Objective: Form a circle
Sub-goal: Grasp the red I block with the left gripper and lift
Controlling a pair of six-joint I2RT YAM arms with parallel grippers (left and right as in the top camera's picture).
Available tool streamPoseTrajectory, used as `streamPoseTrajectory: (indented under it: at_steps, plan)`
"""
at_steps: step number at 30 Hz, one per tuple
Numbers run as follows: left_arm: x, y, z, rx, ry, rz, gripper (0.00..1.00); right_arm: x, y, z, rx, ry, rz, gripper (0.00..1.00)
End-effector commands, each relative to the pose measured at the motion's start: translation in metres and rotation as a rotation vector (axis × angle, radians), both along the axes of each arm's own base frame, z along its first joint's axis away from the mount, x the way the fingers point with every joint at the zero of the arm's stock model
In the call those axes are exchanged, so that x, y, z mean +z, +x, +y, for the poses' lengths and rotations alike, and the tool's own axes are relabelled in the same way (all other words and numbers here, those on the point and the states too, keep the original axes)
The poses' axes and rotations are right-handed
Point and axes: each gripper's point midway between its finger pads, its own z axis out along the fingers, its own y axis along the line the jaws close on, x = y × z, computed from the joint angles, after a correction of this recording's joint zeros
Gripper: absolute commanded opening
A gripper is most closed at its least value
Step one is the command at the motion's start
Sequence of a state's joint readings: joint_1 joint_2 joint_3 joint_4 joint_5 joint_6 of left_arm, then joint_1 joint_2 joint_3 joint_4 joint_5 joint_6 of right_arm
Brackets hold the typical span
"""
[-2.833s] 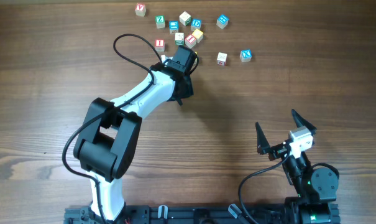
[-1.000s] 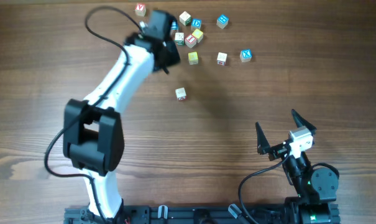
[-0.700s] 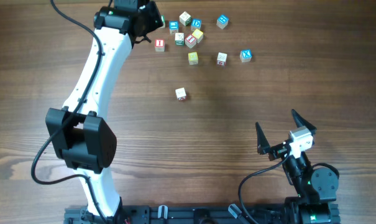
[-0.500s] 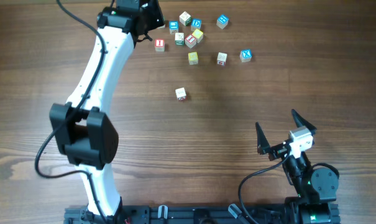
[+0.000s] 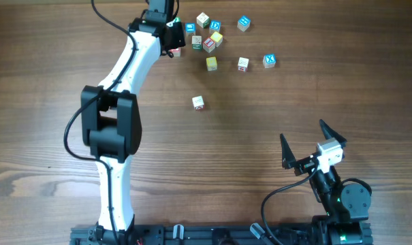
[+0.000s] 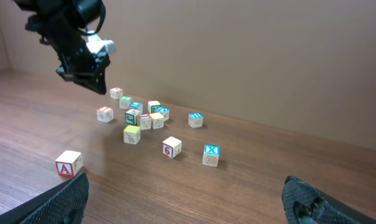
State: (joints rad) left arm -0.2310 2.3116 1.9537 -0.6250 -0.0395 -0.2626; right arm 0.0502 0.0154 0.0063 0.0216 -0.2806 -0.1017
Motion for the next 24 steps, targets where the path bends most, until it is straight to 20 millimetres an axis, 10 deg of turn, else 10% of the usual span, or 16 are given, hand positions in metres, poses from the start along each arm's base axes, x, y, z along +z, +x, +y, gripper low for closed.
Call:
streamPoseTrajectory:
  at_steps: [1,12,19,24]
  plan:
    - [-0.014,0.007,0.001,-0.012,0.024,-0.006,0.06,0.002,0.0,0.0,0.0,-0.003,-0.009,1.0]
    - [-0.028,0.014,-0.001,-0.041,0.041,-0.017,0.59,0.002,0.0,0.0,0.0,-0.003,-0.009,1.0]
    - [-0.06,0.01,0.0,-0.079,0.076,0.033,0.66,0.002,0.0,0.0,0.0,-0.003,-0.009,1.0]
    - [-0.058,0.012,0.0,-0.078,0.074,0.022,0.53,0.002,0.0,0.0,0.0,-0.003,-0.009,1.0]
